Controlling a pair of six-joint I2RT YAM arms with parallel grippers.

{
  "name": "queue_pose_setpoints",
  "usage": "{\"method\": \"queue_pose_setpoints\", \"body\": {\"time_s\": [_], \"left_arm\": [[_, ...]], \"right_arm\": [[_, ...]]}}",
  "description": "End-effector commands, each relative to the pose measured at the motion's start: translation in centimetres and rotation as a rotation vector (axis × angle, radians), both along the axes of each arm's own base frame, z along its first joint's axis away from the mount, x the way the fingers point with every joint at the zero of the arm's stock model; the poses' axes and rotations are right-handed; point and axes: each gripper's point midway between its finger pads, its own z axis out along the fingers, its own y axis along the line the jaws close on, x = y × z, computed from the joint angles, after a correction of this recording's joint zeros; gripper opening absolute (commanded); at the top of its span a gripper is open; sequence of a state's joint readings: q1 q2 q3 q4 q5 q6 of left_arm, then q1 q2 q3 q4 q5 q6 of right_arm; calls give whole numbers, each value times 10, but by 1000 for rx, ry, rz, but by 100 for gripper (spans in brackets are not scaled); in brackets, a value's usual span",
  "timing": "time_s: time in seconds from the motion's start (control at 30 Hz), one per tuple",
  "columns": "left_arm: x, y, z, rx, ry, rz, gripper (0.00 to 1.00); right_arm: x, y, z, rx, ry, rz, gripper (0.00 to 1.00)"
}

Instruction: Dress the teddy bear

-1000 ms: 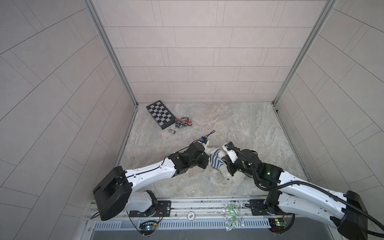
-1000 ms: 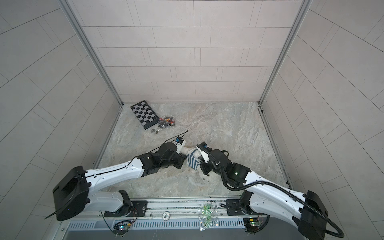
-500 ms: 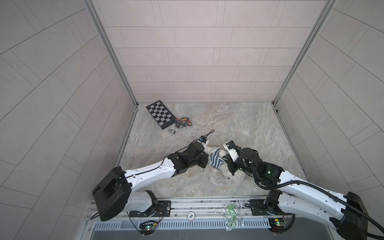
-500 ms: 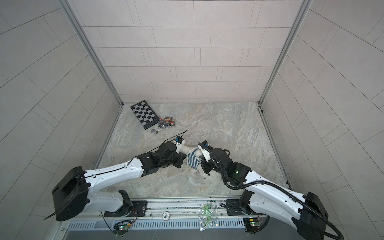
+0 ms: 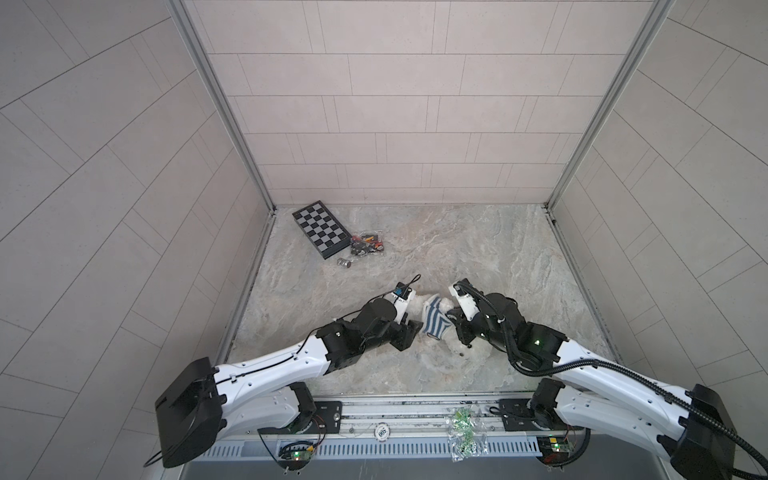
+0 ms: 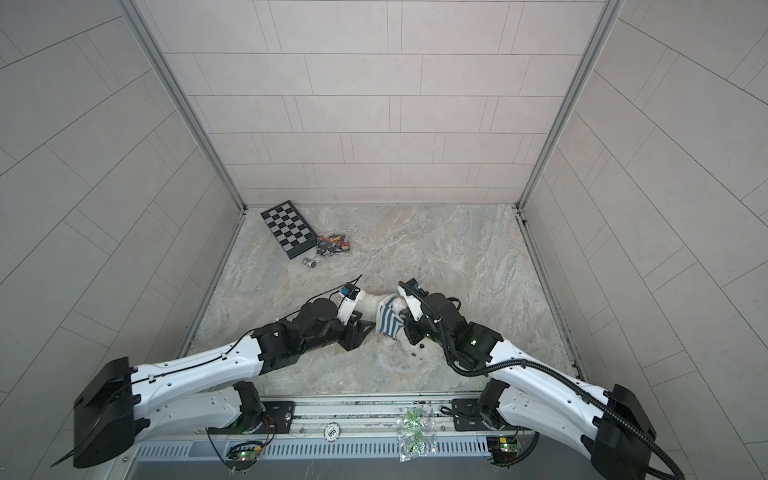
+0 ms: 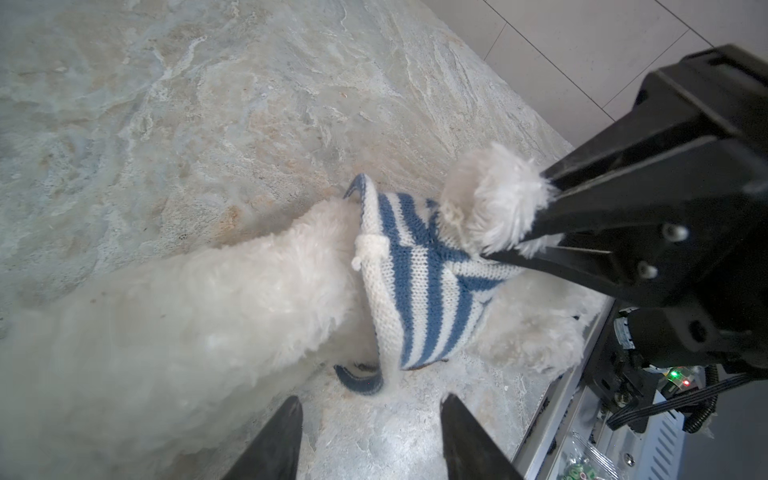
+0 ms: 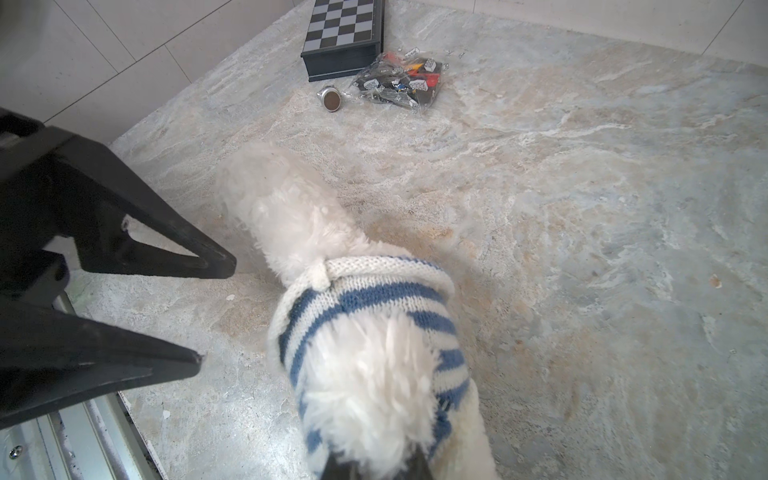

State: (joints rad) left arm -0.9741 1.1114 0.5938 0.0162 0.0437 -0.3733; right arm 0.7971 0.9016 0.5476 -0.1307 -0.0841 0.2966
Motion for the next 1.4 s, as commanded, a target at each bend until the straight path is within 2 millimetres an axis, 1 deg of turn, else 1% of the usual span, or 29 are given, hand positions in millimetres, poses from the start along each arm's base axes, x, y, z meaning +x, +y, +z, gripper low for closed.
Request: {"method": "queue_pose_setpoints", "body": {"time_s": [0.0, 0.17, 0.3, 0.4, 0.47, 0.6, 0.7, 0.77, 0.83, 0.97, 1.07, 1.17, 1.23, 1.37], "left_arm": [[2, -5, -5, -15, 6, 7, 58], [4, -20, -11, -6, 21, -9, 58], [9, -30, -15, 2, 28, -18, 54], [14, -36, -16, 18, 25, -18, 49], [20, -32, -20, 42, 20, 17, 42], [30, -17, -30, 57, 53, 83, 17], [25, -14, -30, 55, 59, 68, 4], [18, -12, -30, 66, 64, 50, 0], [9, -11, -28, 74, 68, 24, 0], [-11, -8, -18, 54, 87, -27, 0], [-17, -5, -13, 32, 102, -40, 0], [-12, -3, -14, 40, 104, -23, 0], [-7, -5, -16, 39, 115, -19, 0], [9, -9, -16, 32, 119, -7, 0]], "right_arm": [[-1, 2, 2, 38, 5, -3, 0], [-2, 0, 1, 36, 8, -7, 0], [-1, 0, -2, 37, 11, -10, 0], [-1, 1, -4, 35, 16, -6, 0], [-2, 0, -4, 33, 16, -6, 0], [-1, -3, -5, 32, 17, -11, 0], [-1, -4, -7, 32, 23, -14, 0], [0, -5, -8, 32, 24, -15, 0], [0, -5, -8, 32, 27, -16, 0], [1, -4, -5, 41, 28, -11, 0], [1, -4, -6, 40, 33, -11, 0], [3, -6, -12, 33, 51, -18, 0], [6, -7, -17, 34, 66, -20, 0], [12, -8, -17, 38, 68, -32, 0]]}}
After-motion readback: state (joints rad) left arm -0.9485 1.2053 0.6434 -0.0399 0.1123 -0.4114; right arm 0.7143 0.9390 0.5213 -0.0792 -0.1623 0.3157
